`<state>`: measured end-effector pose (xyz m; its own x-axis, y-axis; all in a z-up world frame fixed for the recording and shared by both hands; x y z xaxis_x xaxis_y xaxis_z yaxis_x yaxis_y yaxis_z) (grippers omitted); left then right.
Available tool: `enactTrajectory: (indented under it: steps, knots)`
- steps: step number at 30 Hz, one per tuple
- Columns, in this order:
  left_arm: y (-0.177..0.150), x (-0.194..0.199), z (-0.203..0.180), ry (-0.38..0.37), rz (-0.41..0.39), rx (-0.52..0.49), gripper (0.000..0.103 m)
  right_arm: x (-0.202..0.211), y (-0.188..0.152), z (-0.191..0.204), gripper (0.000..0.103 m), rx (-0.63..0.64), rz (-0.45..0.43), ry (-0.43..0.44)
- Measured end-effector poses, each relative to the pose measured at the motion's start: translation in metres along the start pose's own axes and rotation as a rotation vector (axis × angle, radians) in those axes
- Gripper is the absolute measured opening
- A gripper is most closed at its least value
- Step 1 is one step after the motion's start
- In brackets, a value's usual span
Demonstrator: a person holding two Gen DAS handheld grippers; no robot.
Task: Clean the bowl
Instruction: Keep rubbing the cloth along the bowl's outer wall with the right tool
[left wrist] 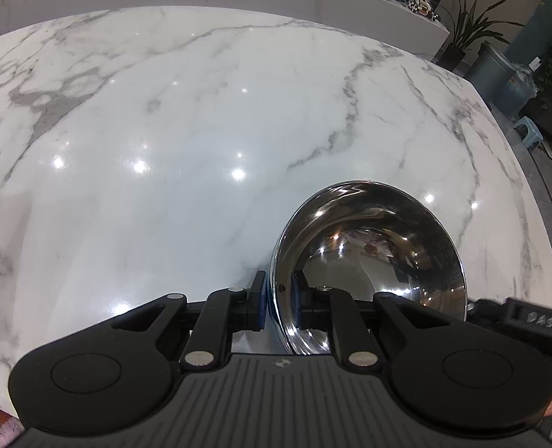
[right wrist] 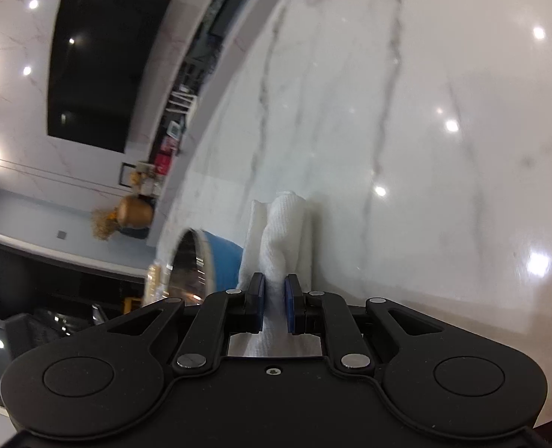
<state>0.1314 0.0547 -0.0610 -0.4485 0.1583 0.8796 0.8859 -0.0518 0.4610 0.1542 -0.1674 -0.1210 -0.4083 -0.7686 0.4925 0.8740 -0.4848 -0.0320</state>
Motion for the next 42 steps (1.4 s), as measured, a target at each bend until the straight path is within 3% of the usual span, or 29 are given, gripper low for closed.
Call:
enactTrajectory:
  steps: [2, 4, 11, 14, 16, 22, 27, 34, 42]
  knots:
    - [-0.003, 0.0, 0.003, -0.008, 0.004, 0.027, 0.018, -0.004, -0.003, -0.003, 0.011, -0.005, -0.001, -0.005]
    - [-0.008, 0.0, 0.005, -0.016, 0.015, 0.055, 0.038, -0.004, -0.004, -0.004, 0.011, -0.01, -0.003, -0.003]
    - [-0.022, 0.002, 0.004, -0.062, 0.042, 0.09, 0.04, -0.004, -0.007, 0.0, 0.011, 0.012, -0.01, -0.021]
    - [-0.023, 0.003, 0.003, -0.067, 0.035, 0.074, 0.036, -0.005, -0.006, 0.002, 0.011, 0.016, -0.013, -0.026]
    - [-0.022, 0.005, 0.003, -0.077, 0.024, 0.065, 0.024, -0.005, -0.006, 0.004, 0.011, 0.021, -0.016, -0.032]
    - [-0.012, 0.005, 0.005, -0.058, 0.003, 0.045, 0.015, 0.009, 0.002, 0.016, 0.011, 0.034, -0.043, 0.003]
    - [-0.002, 0.002, 0.007, -0.042, -0.011, 0.038, 0.012, 0.022, 0.008, 0.032, 0.011, 0.046, -0.054, 0.072]
    - [0.004, 0.0, 0.007, -0.029, -0.017, 0.031, 0.012, 0.02, 0.006, 0.033, 0.011, 0.042, -0.042, 0.08]
    - [0.004, -0.002, 0.007, -0.026, -0.023, 0.028, 0.012, -0.002, 0.0, 0.012, 0.011, 0.025, -0.029, -0.022]
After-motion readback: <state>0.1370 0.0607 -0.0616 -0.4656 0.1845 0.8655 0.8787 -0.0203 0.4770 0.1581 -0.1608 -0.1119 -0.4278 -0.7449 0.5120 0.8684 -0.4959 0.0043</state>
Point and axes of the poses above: each gripper's, at about its wrist camera, not at the fingertips, and x roughly against the way its jaws point, z to its left, y to its top, the point moved 6 cm from there along -x, roughly the way its jaws point, and after that the axes turned 15 degrees about -x, right-handed, at the moved point
